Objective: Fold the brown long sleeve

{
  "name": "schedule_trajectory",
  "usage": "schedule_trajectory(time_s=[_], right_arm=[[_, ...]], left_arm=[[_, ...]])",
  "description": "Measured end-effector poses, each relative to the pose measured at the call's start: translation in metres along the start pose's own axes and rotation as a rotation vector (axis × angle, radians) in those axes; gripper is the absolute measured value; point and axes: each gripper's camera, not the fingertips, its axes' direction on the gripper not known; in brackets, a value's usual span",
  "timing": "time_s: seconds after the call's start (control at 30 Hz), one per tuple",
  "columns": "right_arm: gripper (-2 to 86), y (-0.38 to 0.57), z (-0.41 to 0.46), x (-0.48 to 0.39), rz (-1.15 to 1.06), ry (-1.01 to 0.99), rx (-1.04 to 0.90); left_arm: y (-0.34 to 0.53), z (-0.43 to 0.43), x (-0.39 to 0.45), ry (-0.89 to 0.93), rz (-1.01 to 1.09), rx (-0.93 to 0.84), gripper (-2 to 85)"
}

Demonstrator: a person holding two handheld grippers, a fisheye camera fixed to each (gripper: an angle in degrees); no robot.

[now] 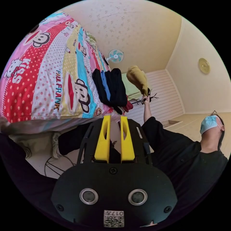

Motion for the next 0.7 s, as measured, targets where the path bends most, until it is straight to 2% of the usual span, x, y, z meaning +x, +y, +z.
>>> schedule_trajectory(time_s=[0.07,0.13,0.23,0.33,0.4,0.43,0.5,0.53,0.6,0.7], right_arm=[[4.9,0.041,-0.013,0.075,0.193,0.187,0.029],[3.6,0.092,-0.023,0.113,0.192,0.146,0.084],[1.6,0.176,-0.018,0.117,0.087,0.069,0.193],[0.7,0.243,0.035,0.053,-0.146,0.267,0.17],[0.5,0.296,0.123,-0.023,-0.444,0.408,0.05],[0.5,0.308,0.15,-0.04,-0.517,0.421,-0.004],[0.4,0.354,0.277,-0.09,-0.735,0.404,-0.323],[0.4,0.366,0.31,-0.098,-0.766,0.396,-0.404],[0.4,0.422,0.435,-0.116,-0.832,0.403,-0.619],[0.3,0.505,0.57,-0.119,-0.925,0.461,-0.817]], left_arm=[[-0.004,0.004,-0.006,0.014,-0.039,-0.006,6.8],[-0.011,0.001,-0.01,-0.008,-0.074,0.005,6.8],[-0.022,-0.016,-0.014,-0.12,-0.12,0.033,6.8],[-0.037,-0.041,-0.022,-0.255,-0.186,0.063,7.5],[-0.05,-0.059,-0.022,-0.305,-0.194,0.095,7.8],[-0.058,-0.073,-0.019,-0.351,-0.192,0.126,7.9],[-0.071,-0.09,-0.011,-0.43,-0.183,0.175,7.9],[-0.081,-0.098,-0.006,-0.464,-0.168,0.198,7.8],[-0.094,-0.104,-0.001,-0.485,-0.139,0.223,7.8],[-0.11,-0.106,-0.001,-0.492,-0.125,0.263,7.9]])
